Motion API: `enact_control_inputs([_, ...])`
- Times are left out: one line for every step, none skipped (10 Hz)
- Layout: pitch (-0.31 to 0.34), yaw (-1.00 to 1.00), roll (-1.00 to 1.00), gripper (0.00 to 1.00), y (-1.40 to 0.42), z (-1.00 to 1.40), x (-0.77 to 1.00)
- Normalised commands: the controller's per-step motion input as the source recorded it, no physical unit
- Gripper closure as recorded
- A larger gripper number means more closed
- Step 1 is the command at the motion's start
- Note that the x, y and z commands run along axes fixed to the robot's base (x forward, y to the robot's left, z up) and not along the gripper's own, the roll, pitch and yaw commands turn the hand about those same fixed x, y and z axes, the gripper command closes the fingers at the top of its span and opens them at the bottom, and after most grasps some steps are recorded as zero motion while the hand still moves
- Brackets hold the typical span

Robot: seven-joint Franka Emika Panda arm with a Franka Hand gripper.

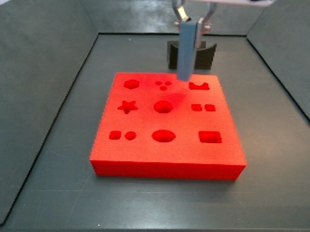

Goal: Insert the arch object.

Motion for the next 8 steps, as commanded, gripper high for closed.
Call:
enact_control_inputs([-0.047,-0.91,-0.02,1.00,0.13,-0.24,0.26])
enact_control_inputs([-0.044,-0.97,-0.02,1.00,0.07,-0.21,0.17])
enact_control_inputs([-0.044,-0.97,-0.02,1.00,0.07,-0.20,0.17])
enact_control_inputs([-0.039,-0.98,-0.01,1.00,0.06,-0.22,0.16])
enact_control_inputs([-0.034,-0.99,-0.01,1.00,0.06,-0.22,0.15])
enact_control_inputs([-0.036,-0.98,-0.01,1.00,0.06,-0.22,0.16])
enact_control_inputs([-0.040,-0.98,-0.02,1.00,0.06,-0.21,0.16])
enact_control_inputs([-0.041,-0.99,-0.03,1.00,0.03,-0.16,0.14])
